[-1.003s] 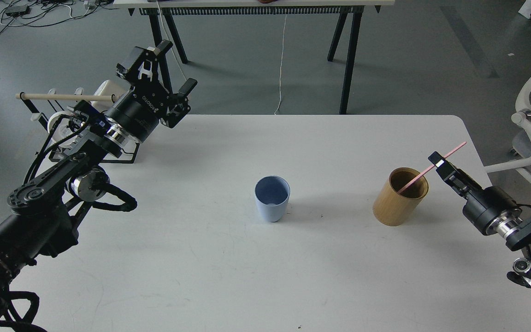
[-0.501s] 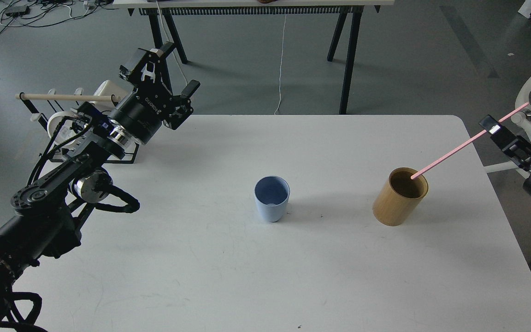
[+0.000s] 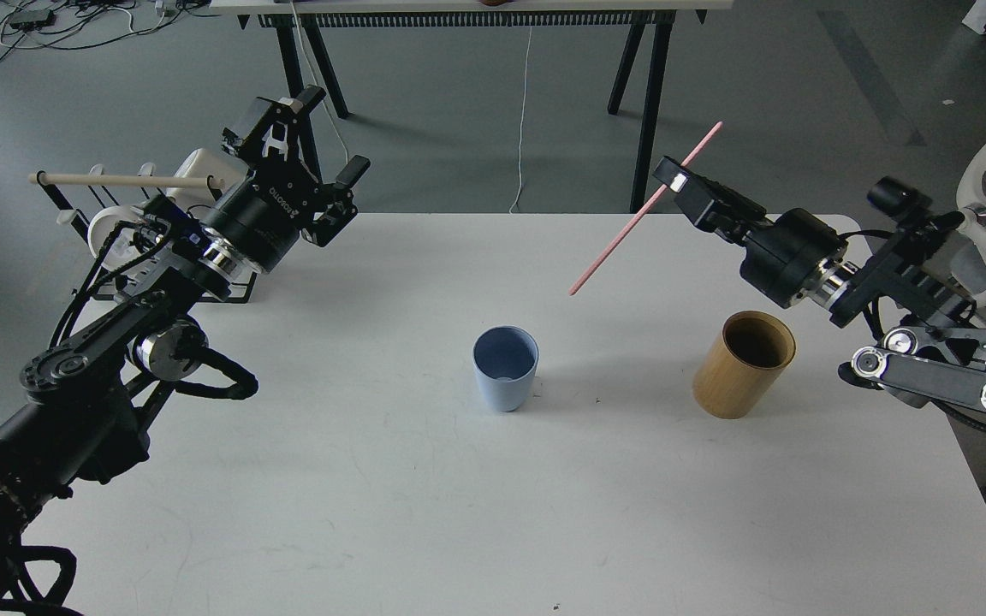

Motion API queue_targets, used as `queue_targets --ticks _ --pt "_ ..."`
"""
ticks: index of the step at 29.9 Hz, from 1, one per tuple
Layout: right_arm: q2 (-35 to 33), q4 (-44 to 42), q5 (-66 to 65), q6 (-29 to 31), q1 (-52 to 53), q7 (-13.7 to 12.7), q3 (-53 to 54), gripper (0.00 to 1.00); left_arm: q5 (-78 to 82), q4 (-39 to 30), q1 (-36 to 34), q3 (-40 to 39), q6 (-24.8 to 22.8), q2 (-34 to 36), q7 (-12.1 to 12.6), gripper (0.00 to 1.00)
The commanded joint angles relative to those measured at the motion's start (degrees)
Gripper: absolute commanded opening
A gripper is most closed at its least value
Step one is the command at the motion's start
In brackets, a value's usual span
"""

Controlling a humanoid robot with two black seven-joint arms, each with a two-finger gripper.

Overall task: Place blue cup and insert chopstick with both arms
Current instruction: 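Pull the pink straw up out of the tan cup with the right gripper, then insert the pink straw into the blue cup with the right gripper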

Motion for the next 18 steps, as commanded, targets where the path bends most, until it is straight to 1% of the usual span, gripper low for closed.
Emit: queue_targets --ticks 1,5,11,18 --pt "8.0 -4.9 -0.2 0.0 3.6 0.0 -3.5 0.0 0.0 0.3 0.1 0.0 0.0 -0.1 0.0 0.99" --pt "9.0 -5.2 -0.5 0.0 5.9 0.0 -4.7 0.0 0.0 0.3 0.1 0.0 0.0 -0.1 0.0 0.99" --pt "12.8 -6.1 -0.3 0.0 9.4 0.0 -13.0 0.0 0.0 0.3 0.9 0.0 0.0 -0.1 0.0 0.99" --pt "13.8 -6.5 -0.5 0.0 9.9 0.0 -14.2 0.0 -0.1 0.3 1.3 -0.3 0.0 -0.1 0.0 0.99"
